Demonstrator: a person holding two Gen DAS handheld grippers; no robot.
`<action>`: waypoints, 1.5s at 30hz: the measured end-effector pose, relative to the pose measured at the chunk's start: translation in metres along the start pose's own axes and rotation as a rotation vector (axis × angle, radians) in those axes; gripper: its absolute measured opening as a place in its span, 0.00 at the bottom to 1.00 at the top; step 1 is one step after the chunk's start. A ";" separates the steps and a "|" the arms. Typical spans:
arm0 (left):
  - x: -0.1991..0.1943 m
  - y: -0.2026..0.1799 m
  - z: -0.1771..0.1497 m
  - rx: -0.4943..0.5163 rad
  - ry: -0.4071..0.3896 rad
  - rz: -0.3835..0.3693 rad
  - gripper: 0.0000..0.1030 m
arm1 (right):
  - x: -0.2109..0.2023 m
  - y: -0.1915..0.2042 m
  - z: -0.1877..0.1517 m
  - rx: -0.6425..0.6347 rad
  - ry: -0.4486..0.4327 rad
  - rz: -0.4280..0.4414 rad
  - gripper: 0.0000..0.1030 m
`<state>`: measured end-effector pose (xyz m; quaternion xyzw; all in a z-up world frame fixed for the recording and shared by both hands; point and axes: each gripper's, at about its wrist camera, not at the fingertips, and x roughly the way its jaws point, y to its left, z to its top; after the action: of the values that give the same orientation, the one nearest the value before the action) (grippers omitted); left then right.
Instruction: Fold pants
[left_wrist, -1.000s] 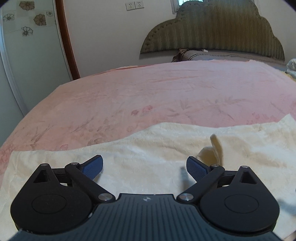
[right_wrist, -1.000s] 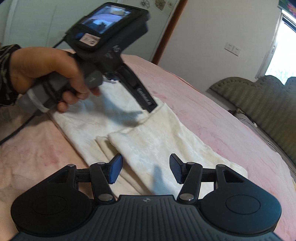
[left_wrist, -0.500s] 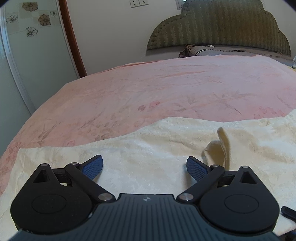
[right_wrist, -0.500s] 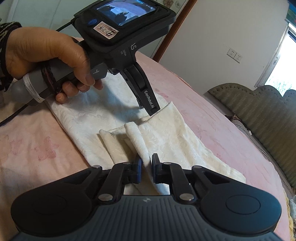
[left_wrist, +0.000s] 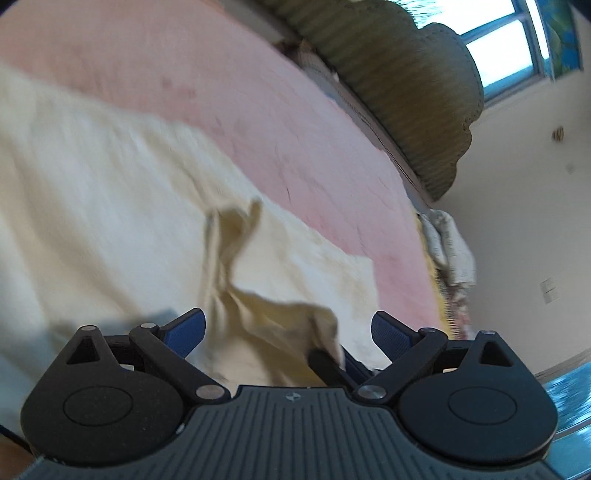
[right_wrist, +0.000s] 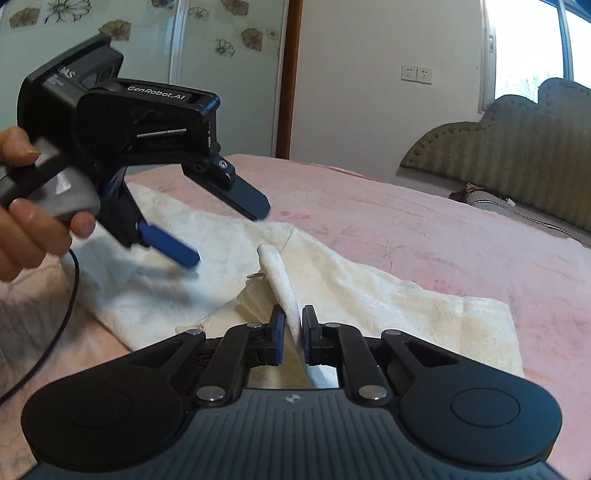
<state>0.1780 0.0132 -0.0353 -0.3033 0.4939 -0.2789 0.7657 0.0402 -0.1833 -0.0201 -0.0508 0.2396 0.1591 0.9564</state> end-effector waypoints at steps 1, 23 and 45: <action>0.007 0.003 -0.001 -0.048 0.027 -0.015 0.96 | 0.000 0.000 0.000 -0.003 -0.001 -0.003 0.10; 0.027 0.020 -0.003 -0.182 -0.007 -0.057 0.13 | -0.031 -0.039 0.013 0.147 -0.067 0.062 0.10; 0.014 0.032 -0.019 0.003 -0.034 0.093 0.16 | 0.012 -0.013 0.004 0.116 0.120 -0.029 0.10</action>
<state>0.1694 0.0209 -0.0738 -0.2837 0.4939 -0.2382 0.7866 0.0565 -0.1912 -0.0223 -0.0085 0.3046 0.1278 0.9438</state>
